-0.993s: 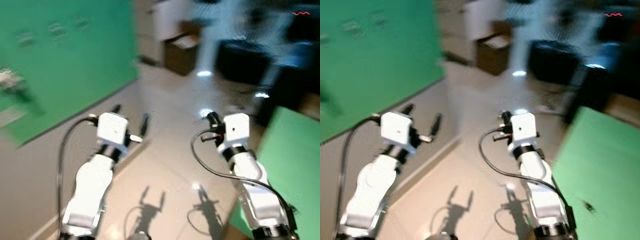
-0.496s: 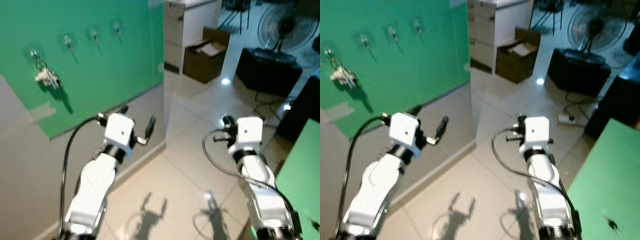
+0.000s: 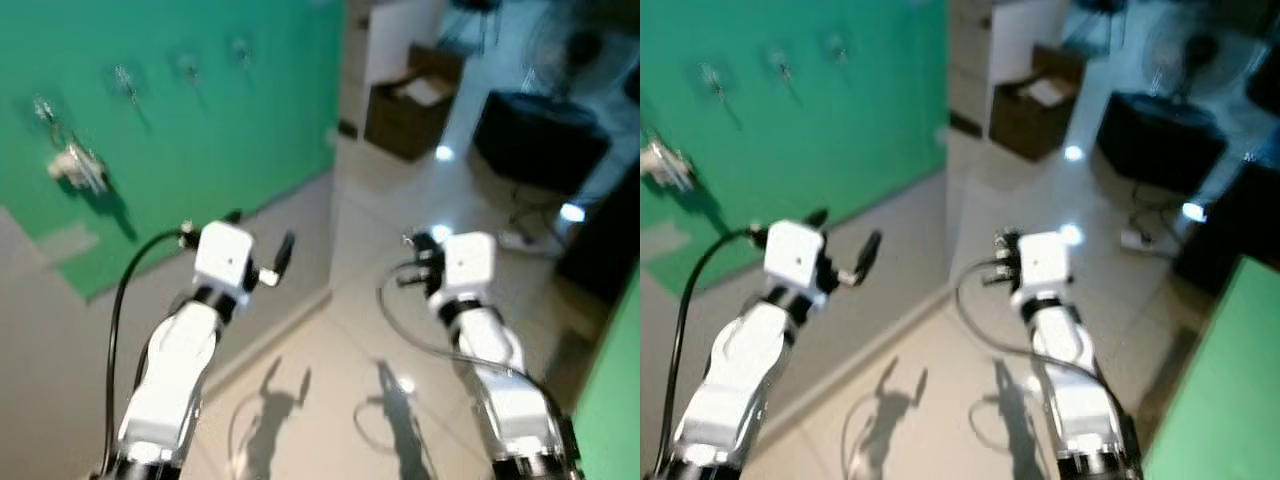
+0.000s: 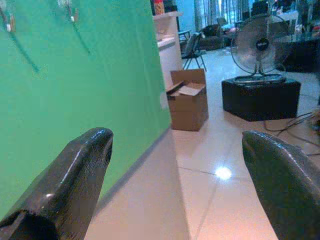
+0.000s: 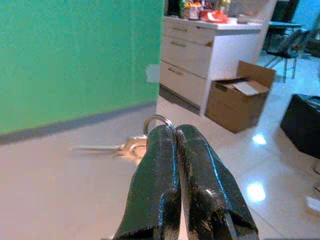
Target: Hang keys on a hook
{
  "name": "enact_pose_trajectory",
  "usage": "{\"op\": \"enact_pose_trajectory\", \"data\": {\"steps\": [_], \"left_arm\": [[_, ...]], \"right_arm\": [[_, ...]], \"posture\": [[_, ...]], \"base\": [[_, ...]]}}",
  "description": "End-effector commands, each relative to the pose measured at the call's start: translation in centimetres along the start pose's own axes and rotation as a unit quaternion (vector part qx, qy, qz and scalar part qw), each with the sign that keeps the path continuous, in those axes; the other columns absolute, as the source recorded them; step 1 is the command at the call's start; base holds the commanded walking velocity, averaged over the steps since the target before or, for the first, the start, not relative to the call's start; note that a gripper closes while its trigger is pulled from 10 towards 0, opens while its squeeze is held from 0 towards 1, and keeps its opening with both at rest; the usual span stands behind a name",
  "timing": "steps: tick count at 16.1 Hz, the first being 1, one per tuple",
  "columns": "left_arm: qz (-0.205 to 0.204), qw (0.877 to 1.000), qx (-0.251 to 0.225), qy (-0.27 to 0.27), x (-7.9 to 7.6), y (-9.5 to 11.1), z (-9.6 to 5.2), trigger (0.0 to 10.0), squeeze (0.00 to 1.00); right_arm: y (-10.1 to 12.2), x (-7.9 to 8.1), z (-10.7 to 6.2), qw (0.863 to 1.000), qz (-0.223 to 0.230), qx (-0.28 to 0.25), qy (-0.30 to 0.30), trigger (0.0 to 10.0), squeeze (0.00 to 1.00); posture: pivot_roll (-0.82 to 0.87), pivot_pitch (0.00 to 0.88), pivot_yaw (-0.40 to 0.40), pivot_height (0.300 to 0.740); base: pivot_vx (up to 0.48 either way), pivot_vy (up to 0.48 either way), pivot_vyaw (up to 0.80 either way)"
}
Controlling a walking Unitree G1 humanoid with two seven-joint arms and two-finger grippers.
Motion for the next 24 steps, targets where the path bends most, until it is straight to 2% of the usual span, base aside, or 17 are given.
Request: {"op": "enact_pose_trajectory", "data": {"steps": [1, 7, 9, 10, 13, 14, 17, 24], "left_arm": [[0.001, 1.000, -0.011, -0.010, -0.7, 0.5, 0.3, 10.0, 0.00], [0.003, 1.000, -0.009, -0.011, -0.7, 0.4, 0.0, 10.0, 0.00], [-0.021, 1.000, 0.003, -0.008, -0.7, 0.0, -0.5, 10.0, 0.00], [-0.018, 1.000, 0.006, -0.011, -0.8, -0.1, -0.5, 10.0, 0.00], [-0.006, 1.000, -0.001, -0.016, -0.9, 0.0, -0.9, 10.0, 0.00], [-0.006, 1.000, -0.001, -0.016, -1.0, 0.0, -0.9, 10.0, 0.00], [-0.002, 1.000, -0.003, -0.015, -1.1, 0.2, -0.9, 10.0, 0.00], [0.008, 1.000, -0.002, -0.018, -1.1, 0.2, -0.9, 10.0, 0.00]], "right_arm": [[0.0, -0.8, 0.0, 1.000, -0.008, -0.002, -0.009, 10.0, 0.00], [0.1, -0.5, 0.0, 1.000, -0.006, -0.011, 0.018, 10.0, 0.00], [-0.1, 0.0, -0.5, 0.998, -0.008, -0.015, 0.055, 10.0, 0.00], [-0.2, 0.0, -0.5, 0.998, -0.005, -0.015, 0.058, 10.0, 0.00], [-0.5, 0.1, -0.9, 0.997, 0.030, -0.011, 0.069, 10.0, 0.00], [-0.3, 0.5, -1.2, 0.996, 0.019, -0.019, 0.087, 10.0, 0.00], [0.0, 1.1, -1.6, 0.992, 0.021, -0.036, 0.120, 10.0, 0.00], [0.4, 1.3, -1.9, 0.991, 0.022, -0.044, 0.125, 10.0, 0.00]], "posture": [[-0.06, 0.000, 0.029, 0.740], [-0.06, 0.000, 0.024, 0.740], [-0.06, 0.000, 0.023, 0.740], [-0.06, 0.000, 0.023, 0.740], [-0.06, 0.000, 0.021, 0.740], [-0.06, 0.000, 0.020, 0.740], [-0.06, 0.000, 0.021, 0.740], [-0.06, 0.000, 0.028, 0.740]], "base": [[0.371, 0.000, 0.80], [0.374, 0.000, 0.80], [0.000, 0.000, 0.80], [0.000, 0.000, 0.80], [0.000, 0.000, 0.00], [0.000, 0.000, 0.00], [0.000, -0.331, 0.16], [0.000, -0.368, 0.59]]}}
Point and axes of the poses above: a point about 5 cm out from each wrist's last joint towards the gripper, its own z axis pointing out of the wrist towards the gripper, its own y axis along the axis of the wrist's last joint, x = y × z, the point moved 1 cm from there along z, pointing out of the wrist towards the gripper, and after that the axes turned 13 degrees about -z, right-handed, at the moved point
